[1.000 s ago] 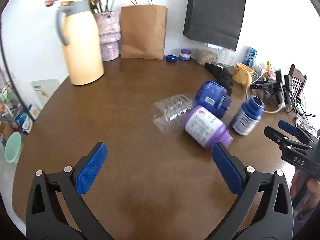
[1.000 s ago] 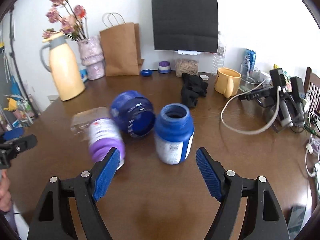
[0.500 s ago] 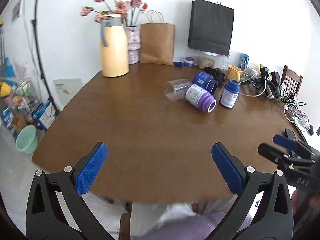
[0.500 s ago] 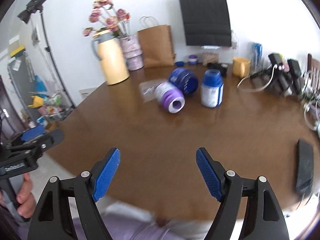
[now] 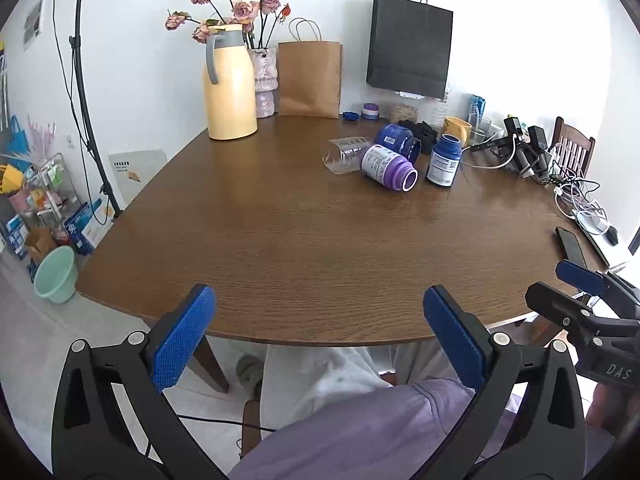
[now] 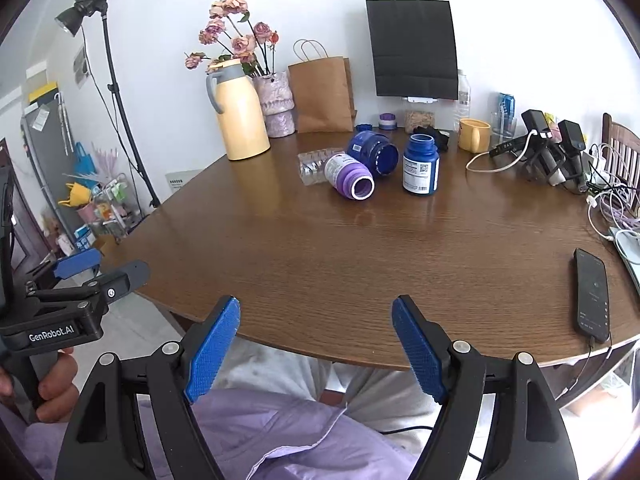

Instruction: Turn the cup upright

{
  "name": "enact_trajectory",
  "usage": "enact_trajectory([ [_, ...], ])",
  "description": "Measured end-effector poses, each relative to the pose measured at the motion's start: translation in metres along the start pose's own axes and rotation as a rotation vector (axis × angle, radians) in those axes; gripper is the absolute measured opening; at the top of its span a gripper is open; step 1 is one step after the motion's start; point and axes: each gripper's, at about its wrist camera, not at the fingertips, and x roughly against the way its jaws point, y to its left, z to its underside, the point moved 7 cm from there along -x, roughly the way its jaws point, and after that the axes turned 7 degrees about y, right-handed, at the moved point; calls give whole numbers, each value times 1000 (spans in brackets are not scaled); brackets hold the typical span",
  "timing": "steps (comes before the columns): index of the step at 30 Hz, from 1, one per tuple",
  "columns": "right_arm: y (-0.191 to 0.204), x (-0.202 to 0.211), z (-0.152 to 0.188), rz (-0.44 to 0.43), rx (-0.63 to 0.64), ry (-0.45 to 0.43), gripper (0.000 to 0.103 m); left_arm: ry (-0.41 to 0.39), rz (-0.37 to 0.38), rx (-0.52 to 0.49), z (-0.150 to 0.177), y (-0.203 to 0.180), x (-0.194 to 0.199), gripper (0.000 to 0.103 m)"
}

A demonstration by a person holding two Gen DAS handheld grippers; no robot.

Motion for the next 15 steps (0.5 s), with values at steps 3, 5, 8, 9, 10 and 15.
enact_trajectory([
  [3, -2, -1, 1, -1, -13, 4, 82, -9, -5, -9, 2, 0, 4, 103],
  [5, -2, -1, 2, 2, -14, 7, 82, -11, -8, -8, 2, 0, 4, 103],
  [8, -2, -1, 2, 3, -19, 5, 82, -6, -10, -12, 2, 0, 5, 103],
  [9, -3, 0, 2, 3, -21, 4, 82, -6, -11, -13, 2, -1, 5, 103],
  [10, -3, 0, 2, 3, -24, 3, 82, -5, -10, -14, 2, 0, 6, 103],
  [15, -6, 0, 1, 4, -32, 6, 82, -7, -13, -18, 1, -1, 6, 103],
])
